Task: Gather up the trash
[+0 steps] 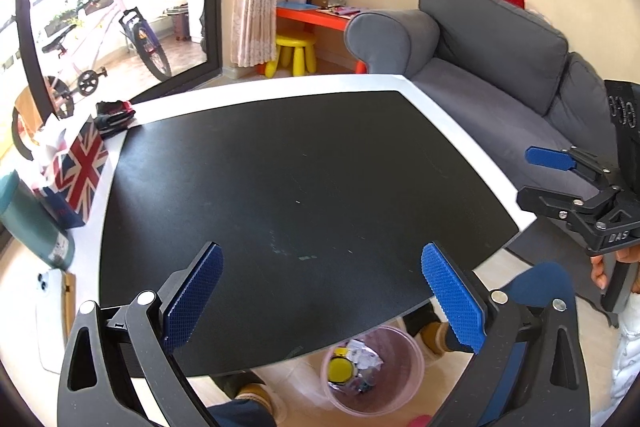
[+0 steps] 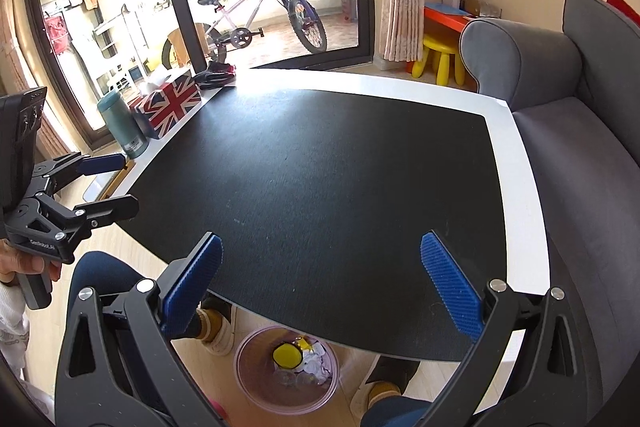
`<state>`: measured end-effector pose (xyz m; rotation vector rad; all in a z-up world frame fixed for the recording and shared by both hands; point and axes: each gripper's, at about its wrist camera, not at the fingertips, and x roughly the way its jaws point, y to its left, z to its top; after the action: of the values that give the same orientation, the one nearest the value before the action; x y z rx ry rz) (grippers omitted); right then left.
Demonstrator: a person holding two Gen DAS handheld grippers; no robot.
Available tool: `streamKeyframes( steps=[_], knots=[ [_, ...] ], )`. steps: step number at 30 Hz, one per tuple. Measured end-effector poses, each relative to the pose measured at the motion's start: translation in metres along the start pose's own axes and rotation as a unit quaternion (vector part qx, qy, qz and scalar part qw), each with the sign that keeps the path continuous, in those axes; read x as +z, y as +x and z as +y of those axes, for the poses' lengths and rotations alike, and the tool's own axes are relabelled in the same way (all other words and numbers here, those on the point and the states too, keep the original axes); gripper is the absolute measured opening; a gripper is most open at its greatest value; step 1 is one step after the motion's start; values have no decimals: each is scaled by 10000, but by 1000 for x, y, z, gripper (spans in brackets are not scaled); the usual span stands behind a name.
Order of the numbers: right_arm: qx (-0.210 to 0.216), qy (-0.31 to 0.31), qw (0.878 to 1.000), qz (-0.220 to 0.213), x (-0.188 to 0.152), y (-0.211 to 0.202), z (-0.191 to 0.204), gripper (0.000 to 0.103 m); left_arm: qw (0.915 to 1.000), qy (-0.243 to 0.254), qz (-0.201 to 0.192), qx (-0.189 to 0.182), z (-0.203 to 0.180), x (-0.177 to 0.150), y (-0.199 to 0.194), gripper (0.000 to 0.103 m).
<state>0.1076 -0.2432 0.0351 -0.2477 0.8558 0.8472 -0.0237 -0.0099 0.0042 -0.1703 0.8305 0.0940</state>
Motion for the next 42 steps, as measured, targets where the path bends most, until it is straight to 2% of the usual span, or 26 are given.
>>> streamKeyframes(
  steps=[6, 13, 17, 20, 24, 42],
  knots=[
    [26, 21, 10000, 57, 7, 13, -5, 98, 9998, -27, 168, 112, 6, 6, 16, 96],
    [72, 25, 9999, 116, 9, 22, -8, 98, 9993, -134, 345, -108, 13, 6, 29, 97],
    [72, 13, 9999, 131, 11, 26, -7, 98, 9995, -25, 199, 244, 11, 6, 26, 97],
    [61, 4, 9999, 149, 12, 27, -7, 98, 9992, -57, 173, 360, 12, 8, 26, 97],
    [64, 25, 9998, 169, 11, 29, -8, 98, 9995, -188, 203, 162, 16, 10, 27, 97],
    [50, 5, 9998, 169, 13, 31, -10, 98, 9997, -166, 135, 115, 14, 13, 25, 97]
  ],
)
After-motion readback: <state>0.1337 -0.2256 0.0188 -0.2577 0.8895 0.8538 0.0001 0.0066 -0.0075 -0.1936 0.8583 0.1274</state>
